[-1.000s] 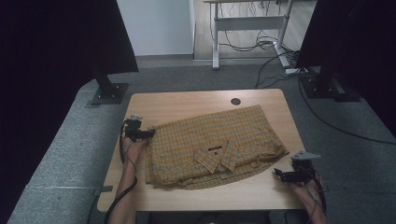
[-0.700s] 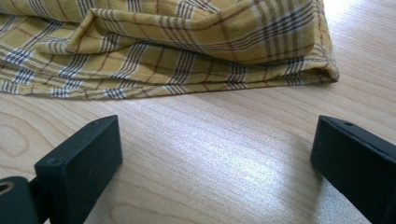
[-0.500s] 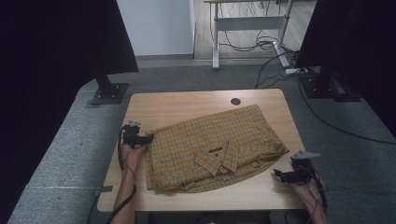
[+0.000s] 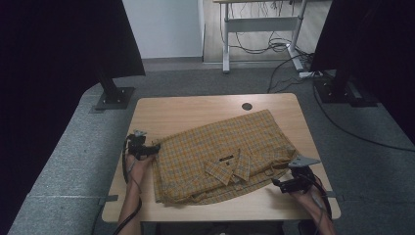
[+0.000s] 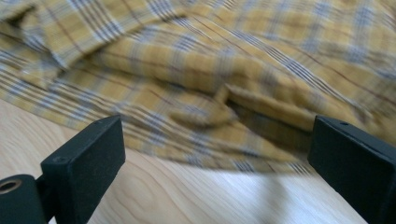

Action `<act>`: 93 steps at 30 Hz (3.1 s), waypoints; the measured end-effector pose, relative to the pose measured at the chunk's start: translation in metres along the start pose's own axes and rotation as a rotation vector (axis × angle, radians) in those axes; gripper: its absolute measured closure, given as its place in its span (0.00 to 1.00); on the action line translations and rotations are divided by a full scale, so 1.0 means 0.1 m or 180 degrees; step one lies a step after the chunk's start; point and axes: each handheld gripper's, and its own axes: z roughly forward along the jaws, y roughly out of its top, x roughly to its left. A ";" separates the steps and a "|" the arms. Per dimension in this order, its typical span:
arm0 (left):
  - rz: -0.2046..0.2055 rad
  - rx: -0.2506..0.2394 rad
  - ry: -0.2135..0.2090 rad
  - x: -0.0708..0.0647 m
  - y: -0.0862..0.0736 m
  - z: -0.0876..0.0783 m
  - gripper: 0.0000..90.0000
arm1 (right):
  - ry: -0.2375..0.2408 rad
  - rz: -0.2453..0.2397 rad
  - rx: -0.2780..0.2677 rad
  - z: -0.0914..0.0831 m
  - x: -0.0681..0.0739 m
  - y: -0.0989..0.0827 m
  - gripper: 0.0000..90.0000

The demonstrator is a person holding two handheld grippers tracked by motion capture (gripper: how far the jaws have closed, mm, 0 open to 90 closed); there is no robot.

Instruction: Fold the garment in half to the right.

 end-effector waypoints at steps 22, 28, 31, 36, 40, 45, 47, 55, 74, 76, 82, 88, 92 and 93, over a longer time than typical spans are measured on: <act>0.0036 0.0006 -0.0036 -0.02 -0.04 -0.05 0.15 | 0.0612 -0.0538 -0.0025 0.52 0.72 0.58 0.04; 0.0031 0.0012 -0.0032 -0.02 -0.04 -0.04 0.14 | 0.0726 -0.0606 -0.0053 0.69 0.94 0.73 0.04; 0.0030 0.0016 -0.0032 -0.01 -0.04 -0.04 0.13 | 0.0800 -0.0646 -0.0049 0.76 1.04 0.80 0.03; 0.0025 0.0022 -0.0025 -0.01 -0.04 -0.04 0.12 | 0.0900 -0.0743 -0.0054 0.86 1.20 0.89 0.04; 0.0020 0.0029 -0.0019 -0.01 -0.04 -0.04 0.11 | 0.1004 -0.0771 -0.0069 0.92 1.31 0.94 0.04; 0.0005 0.0034 -0.0005 -0.01 -0.04 -0.03 0.10 | 0.1086 -0.0868 -0.0048 1.01 1.45 1.01 0.04; 0.0002 0.0036 -0.0001 -0.01 -0.04 -0.03 0.10 | 0.1118 -0.0900 -0.0033 1.04 1.51 1.03 0.04; -0.0002 0.0037 0.0003 -0.01 -0.04 -0.03 0.09 | 0.1259 -0.0998 -0.0016 1.17 1.73 1.09 0.04; -0.0001 0.0041 -0.0002 0.00 -0.04 -0.04 0.09 | 0.1629 -0.1179 0.0014 1.43 2.17 1.11 0.03; 0.0000 0.0040 -0.0001 0.00 -0.04 -0.04 0.09 | 0.1676 -0.1217 0.0014 1.45 2.22 1.10 0.03; 0.0003 0.0044 -0.0002 0.00 -0.04 -0.04 0.09 | 0.1709 -0.1308 0.0031 1.51 2.33 1.13 0.03; 0.0012 0.0050 -0.0008 0.00 -0.04 -0.04 0.08 | 0.1762 -0.1341 0.0091 1.61 2.41 1.10 0.04; 0.0011 0.0059 -0.0011 -0.01 -0.03 -0.02 0.07 | 0.1737 -0.1325 0.0101 1.68 2.44 1.10 0.05; 0.0015 0.0064 -0.0011 -0.01 -0.03 -0.02 0.06 | 0.1701 -0.1369 0.0101 1.70 2.46 1.11 0.06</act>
